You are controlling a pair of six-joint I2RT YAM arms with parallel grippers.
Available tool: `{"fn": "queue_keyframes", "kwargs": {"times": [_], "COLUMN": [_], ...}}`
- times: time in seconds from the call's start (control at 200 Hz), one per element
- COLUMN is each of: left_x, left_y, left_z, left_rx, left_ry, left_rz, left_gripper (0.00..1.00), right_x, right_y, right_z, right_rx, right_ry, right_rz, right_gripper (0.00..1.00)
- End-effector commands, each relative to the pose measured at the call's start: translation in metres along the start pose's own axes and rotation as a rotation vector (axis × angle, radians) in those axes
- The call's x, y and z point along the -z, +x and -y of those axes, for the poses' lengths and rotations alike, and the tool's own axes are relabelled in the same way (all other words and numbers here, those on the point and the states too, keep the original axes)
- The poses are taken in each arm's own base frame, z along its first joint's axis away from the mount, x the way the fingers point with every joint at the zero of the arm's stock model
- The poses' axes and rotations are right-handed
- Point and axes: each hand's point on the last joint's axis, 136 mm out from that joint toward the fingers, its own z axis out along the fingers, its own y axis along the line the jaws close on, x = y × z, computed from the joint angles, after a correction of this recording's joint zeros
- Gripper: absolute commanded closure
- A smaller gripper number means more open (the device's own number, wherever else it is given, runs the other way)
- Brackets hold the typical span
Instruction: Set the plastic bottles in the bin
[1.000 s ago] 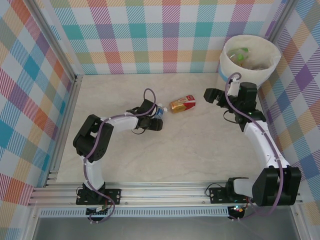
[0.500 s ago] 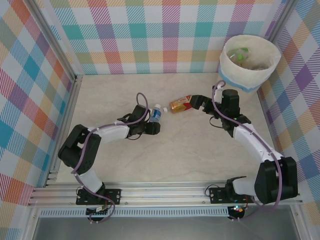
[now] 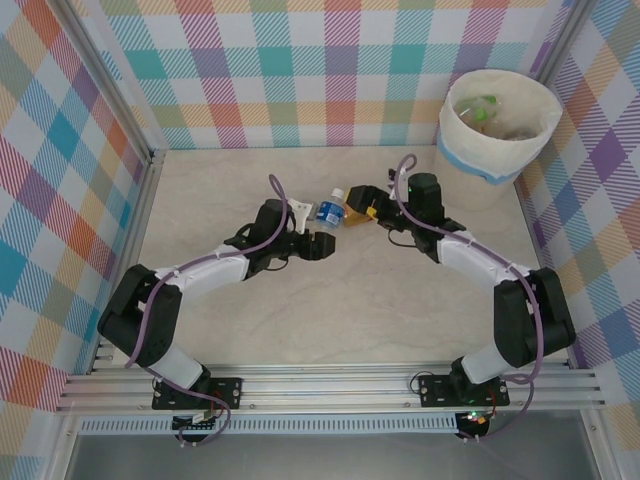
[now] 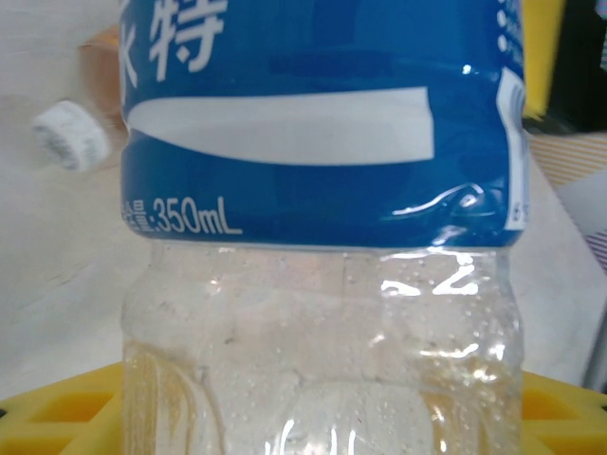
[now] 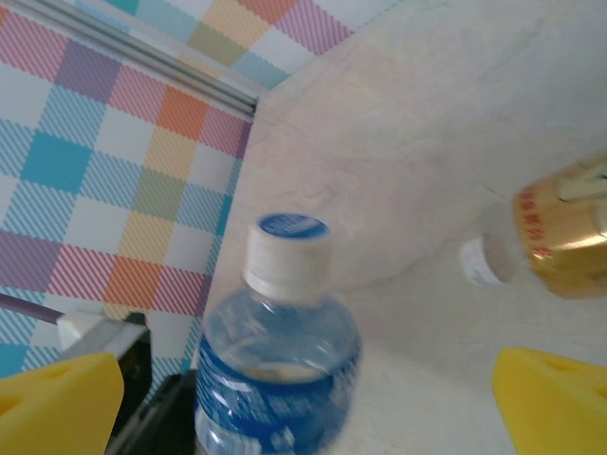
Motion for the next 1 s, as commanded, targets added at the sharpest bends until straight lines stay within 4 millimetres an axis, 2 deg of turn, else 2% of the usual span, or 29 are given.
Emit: {"fn": "queue_keyframes", "kwargs": {"times": [0.0, 0.065, 0.15, 0.235, 0.36, 0.515, 0.645, 0.81, 0.86, 0.915, 0.995], "left_x": [0.009, 0.008, 0.008, 0.008, 0.005, 0.000, -0.003, -0.004, -0.005, -0.005, -0.005], "left_y": [-0.022, -0.020, -0.022, -0.023, -0.023, -0.021, -0.020, -0.018, -0.019, -0.019, -0.018], "left_z": [0.045, 0.050, 0.056, 0.059, 0.063, 0.062, 0.059, 0.055, 0.054, 0.051, 0.046], "left_rx": [-0.097, -0.121, -0.144, -0.148, -0.146, -0.137, -0.127, -0.117, -0.108, -0.096, -0.078], "left_ry": [0.146, 0.156, 0.159, 0.166, 0.170, 0.161, 0.150, 0.131, 0.124, 0.108, 0.085], "left_rz": [0.051, 0.033, 0.039, 0.050, 0.057, 0.055, 0.049, 0.043, 0.045, 0.046, 0.049], "left_gripper": [0.65, 0.65, 0.65, 0.65, 0.65, 0.63, 0.61, 0.60, 0.57, 0.49, 0.35], "right_x": [-0.006, -0.010, -0.012, -0.007, -0.009, -0.006, -0.003, 0.003, 0.005, 0.007, 0.011], "right_y": [-0.016, -0.019, -0.024, -0.027, -0.024, -0.020, -0.018, -0.019, -0.021, -0.022, -0.027], "right_z": [-0.022, -0.026, -0.009, 0.007, -0.003, -0.004, -0.004, -0.010, -0.013, -0.014, -0.016], "right_rx": [0.031, 0.026, -0.018, -0.045, -0.032, -0.020, -0.014, 0.005, 0.012, 0.019, 0.030], "right_ry": [-0.058, -0.065, 0.038, 0.115, 0.066, 0.063, 0.059, 0.047, 0.045, 0.048, 0.052], "right_rz": [0.039, 0.030, 0.052, 0.104, 0.077, 0.065, 0.063, 0.073, 0.079, 0.089, 0.106], "right_gripper": [0.00, 0.00, 0.07, 0.27, 0.43, 0.64, 0.70, 0.85, 0.92, 1.00, 1.00]}}
